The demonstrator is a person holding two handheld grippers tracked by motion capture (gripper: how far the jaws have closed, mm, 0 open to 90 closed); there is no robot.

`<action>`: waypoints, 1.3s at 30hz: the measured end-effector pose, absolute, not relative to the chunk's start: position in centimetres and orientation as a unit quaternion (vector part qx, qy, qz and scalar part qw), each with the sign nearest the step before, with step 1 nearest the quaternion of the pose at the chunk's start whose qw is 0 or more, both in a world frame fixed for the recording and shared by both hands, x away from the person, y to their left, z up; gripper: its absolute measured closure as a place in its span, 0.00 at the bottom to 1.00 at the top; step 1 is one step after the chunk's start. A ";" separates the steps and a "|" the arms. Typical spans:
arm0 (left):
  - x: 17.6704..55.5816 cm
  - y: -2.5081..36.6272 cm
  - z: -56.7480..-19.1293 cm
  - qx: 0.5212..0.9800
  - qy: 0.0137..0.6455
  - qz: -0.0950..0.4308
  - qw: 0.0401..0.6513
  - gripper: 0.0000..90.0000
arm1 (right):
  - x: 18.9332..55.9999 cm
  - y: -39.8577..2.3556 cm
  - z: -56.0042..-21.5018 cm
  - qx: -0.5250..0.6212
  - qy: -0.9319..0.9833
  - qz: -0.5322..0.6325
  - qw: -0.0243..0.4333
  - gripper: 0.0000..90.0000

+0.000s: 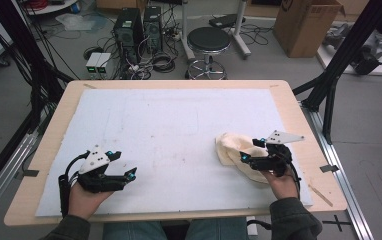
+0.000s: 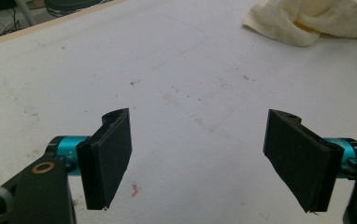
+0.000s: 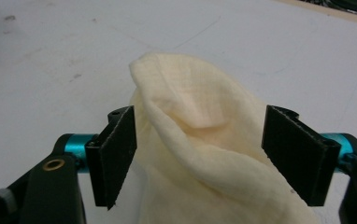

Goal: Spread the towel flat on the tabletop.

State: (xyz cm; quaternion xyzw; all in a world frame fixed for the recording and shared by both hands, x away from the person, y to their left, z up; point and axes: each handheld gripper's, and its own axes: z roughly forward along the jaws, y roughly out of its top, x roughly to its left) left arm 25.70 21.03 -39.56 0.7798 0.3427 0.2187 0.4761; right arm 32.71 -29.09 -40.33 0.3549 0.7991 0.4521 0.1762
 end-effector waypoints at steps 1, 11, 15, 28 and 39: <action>25.7 21.0 -39.6 0.780 0.342 0.217 0.476 0.27 | 32.8 -29.0 -40.5 0.353 0.801 0.451 0.173 0.33; 25.8 20.9 -39.8 0.783 0.344 0.216 0.471 0.27 | 33.8 -28.0 -42.0 0.352 0.824 0.415 0.158 0.46; 25.9 20.9 -39.9 0.783 0.345 0.216 0.471 0.27 | 34.3 -28.1 -42.5 0.360 0.827 0.405 0.150 0.50; 26.0 20.8 -40.1 0.785 0.344 0.214 0.468 0.27 | 35.9 -27.4 -43.7 0.357 0.846 0.368 0.146 0.69; 26.0 20.8 -40.2 0.787 0.345 0.213 0.465 0.27 | 35.8 -27.7 -43.3 0.355 0.842 0.386 0.131 0.90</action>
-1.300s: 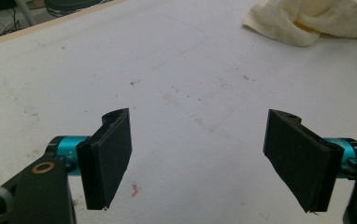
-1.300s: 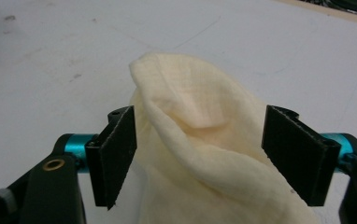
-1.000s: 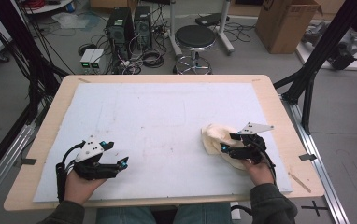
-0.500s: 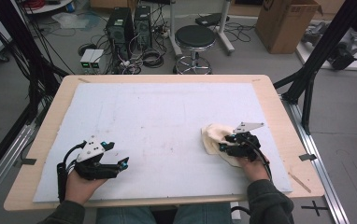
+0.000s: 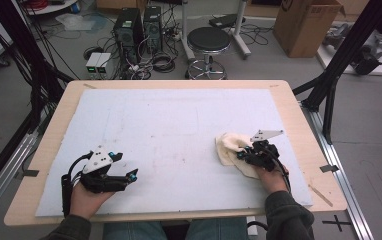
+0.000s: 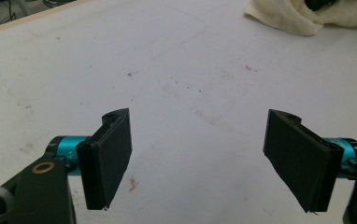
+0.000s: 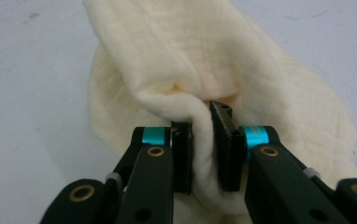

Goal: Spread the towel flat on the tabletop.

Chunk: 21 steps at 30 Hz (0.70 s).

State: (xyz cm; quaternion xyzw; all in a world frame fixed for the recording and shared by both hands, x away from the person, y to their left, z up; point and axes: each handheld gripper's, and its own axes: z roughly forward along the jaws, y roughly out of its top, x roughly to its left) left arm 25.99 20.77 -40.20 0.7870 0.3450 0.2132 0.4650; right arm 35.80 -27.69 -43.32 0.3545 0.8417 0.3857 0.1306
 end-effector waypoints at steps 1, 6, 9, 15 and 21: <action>26.0 20.8 -40.2 0.787 0.345 0.213 0.466 0.27 | 35.7 -27.7 -43.1 0.356 0.839 0.391 0.127 0.90; 26.0 20.9 -40.2 0.786 0.346 0.214 0.466 0.27 | 35.1 -27.4 -42.0 0.344 0.831 0.418 0.128 0.90; 26.0 20.9 -40.2 0.785 0.346 0.214 0.467 0.27 | 34.8 -27.2 -41.5 0.335 0.832 0.423 0.131 0.90; 26.0 21.0 -40.2 0.783 0.348 0.213 0.469 0.27 | 34.1 -26.0 -39.4 0.311 0.833 0.442 0.116 0.90; 26.0 20.9 -40.1 0.784 0.346 0.214 0.468 0.27 | 33.9 -24.5 -37.2 0.288 0.836 0.453 0.114 0.90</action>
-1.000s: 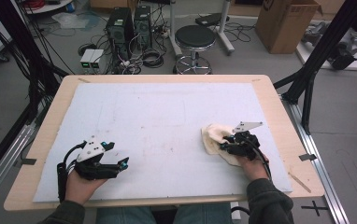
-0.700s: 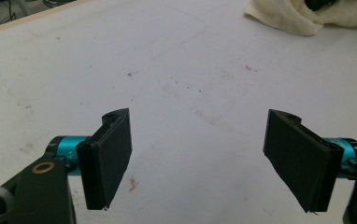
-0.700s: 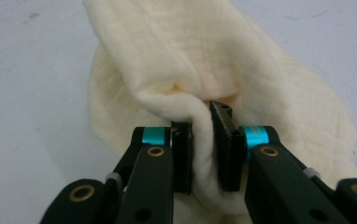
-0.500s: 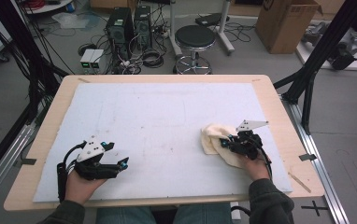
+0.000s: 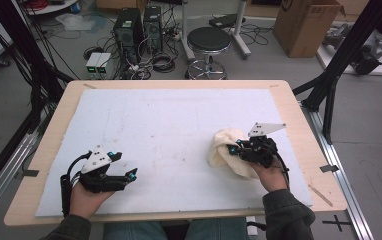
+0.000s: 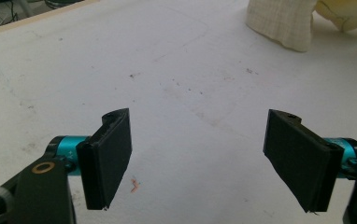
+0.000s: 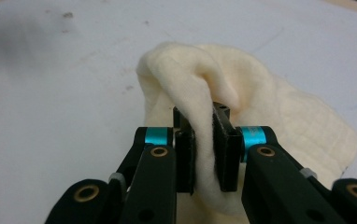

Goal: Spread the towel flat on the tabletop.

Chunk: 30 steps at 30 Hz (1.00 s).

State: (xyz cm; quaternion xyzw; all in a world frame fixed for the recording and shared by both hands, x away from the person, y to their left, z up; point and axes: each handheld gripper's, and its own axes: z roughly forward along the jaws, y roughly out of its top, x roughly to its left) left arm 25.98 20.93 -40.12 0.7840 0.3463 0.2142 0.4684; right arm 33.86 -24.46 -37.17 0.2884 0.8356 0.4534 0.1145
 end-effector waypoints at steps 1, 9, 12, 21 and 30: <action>26.0 20.9 -40.1 0.784 0.346 0.214 0.469 0.27 | 33.9 -24.2 -36.8 0.282 0.836 0.456 0.115 0.90; 26.0 20.9 -40.1 0.782 0.346 0.213 0.473 0.27 | 34.2 -21.8 -34.6 0.262 0.836 0.472 0.102 0.90; 26.0 20.9 -40.0 0.782 0.345 0.214 0.474 0.27 | 34.5 -20.6 -34.0 0.255 0.838 0.474 0.096 0.90; 25.9 21.0 -39.9 0.777 0.345 0.215 0.480 0.27 | 35.6 -15.7 -32.4 0.233 0.838 0.488 0.077 0.90; 25.9 21.2 -39.8 0.769 0.348 0.220 0.490 0.27 | 36.5 -11.4 -32.7 0.221 0.841 0.490 0.060 0.90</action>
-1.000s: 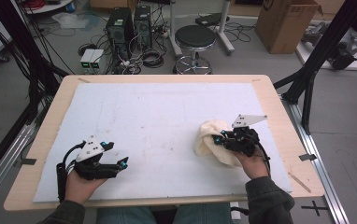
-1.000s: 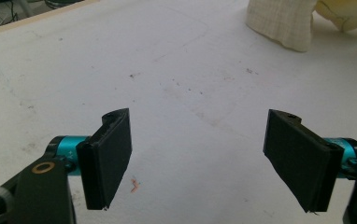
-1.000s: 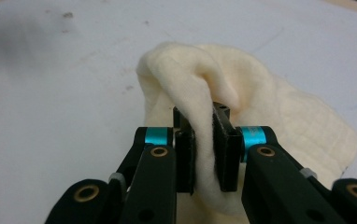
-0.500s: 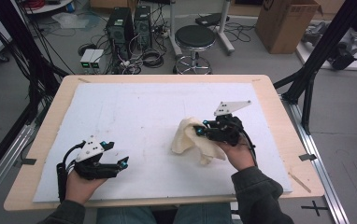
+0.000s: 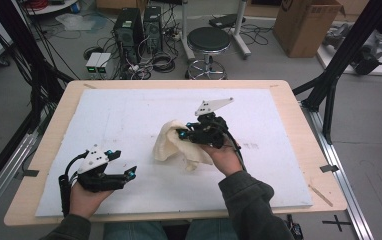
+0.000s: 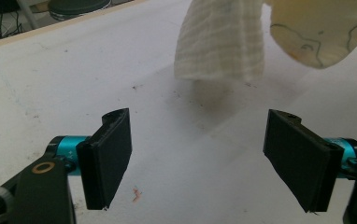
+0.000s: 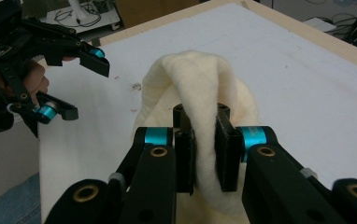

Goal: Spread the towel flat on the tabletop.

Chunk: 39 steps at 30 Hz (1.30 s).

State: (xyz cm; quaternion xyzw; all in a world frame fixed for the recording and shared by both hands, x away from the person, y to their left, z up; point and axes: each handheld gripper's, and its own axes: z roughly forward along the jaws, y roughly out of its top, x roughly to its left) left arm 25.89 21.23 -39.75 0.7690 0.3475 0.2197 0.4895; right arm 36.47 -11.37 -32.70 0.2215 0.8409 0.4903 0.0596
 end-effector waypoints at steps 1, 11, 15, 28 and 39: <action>25.9 21.2 -39.8 0.769 0.347 0.220 0.490 0.27 | 36.7 -10.9 -32.9 0.221 0.841 0.490 0.058 0.90; 26.1 20.5 -39.9 0.773 0.339 0.213 0.491 0.27 | 40.1 -9.6 -37.6 0.272 0.861 0.424 0.073 0.88; 26.3 19.6 -40.1 0.780 0.333 0.207 0.488 0.27 | 41.7 -10.2 -39.6 0.298 0.864 0.397 0.077 0.86; 28.6 15.8 -40.9 0.795 0.312 0.175 0.489 0.51 | 41.2 -12.2 -38.5 0.287 0.851 0.430 0.089 0.57; 33.1 12.0 -43.2 0.823 0.325 0.146 0.442 0.70 | 36.0 -17.3 -38.3 0.245 0.843 0.471 0.091 0.61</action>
